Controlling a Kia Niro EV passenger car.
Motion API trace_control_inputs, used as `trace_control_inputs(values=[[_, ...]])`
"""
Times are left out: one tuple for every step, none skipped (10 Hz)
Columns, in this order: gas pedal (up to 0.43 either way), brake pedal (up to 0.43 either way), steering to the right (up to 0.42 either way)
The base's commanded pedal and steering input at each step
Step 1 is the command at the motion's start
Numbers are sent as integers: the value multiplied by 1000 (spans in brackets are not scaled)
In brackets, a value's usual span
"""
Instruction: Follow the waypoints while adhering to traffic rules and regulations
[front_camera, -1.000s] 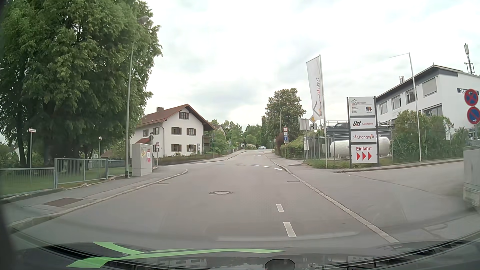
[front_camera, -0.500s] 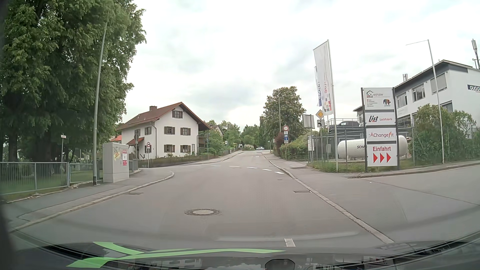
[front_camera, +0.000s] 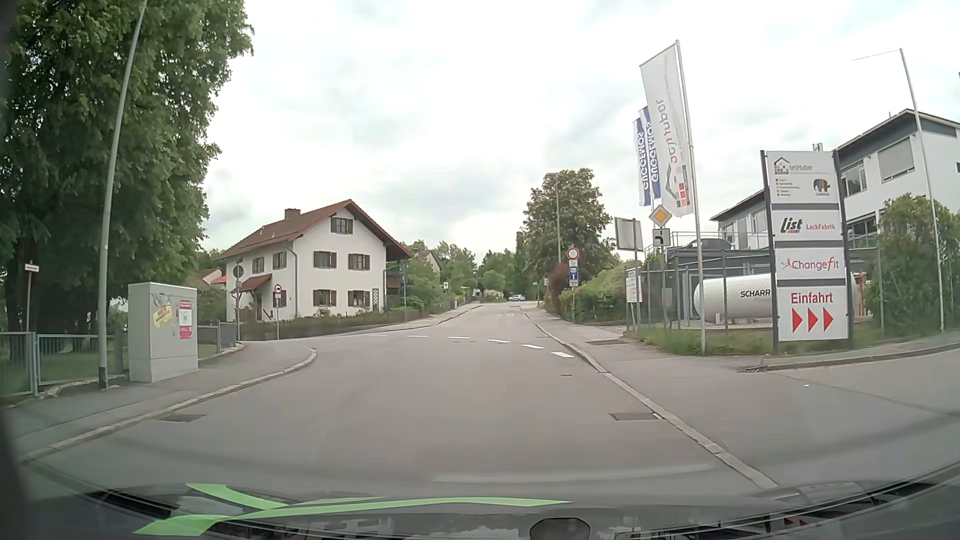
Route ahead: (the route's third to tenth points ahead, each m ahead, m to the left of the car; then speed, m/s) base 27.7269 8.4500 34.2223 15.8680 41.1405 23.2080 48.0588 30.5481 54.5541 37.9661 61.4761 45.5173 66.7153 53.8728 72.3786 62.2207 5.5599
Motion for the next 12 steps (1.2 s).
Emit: trace_control_inputs(values=[[39, 0, 6], [47, 0, 6], [47, 0, 6], [47, 0, 5], [47, 0, 4], [47, 0, 2], [47, 0, 0], [47, 0, 0], [47, 0, 0], [47, 0, -1], [47, 0, -3], [47, 0, -11]])
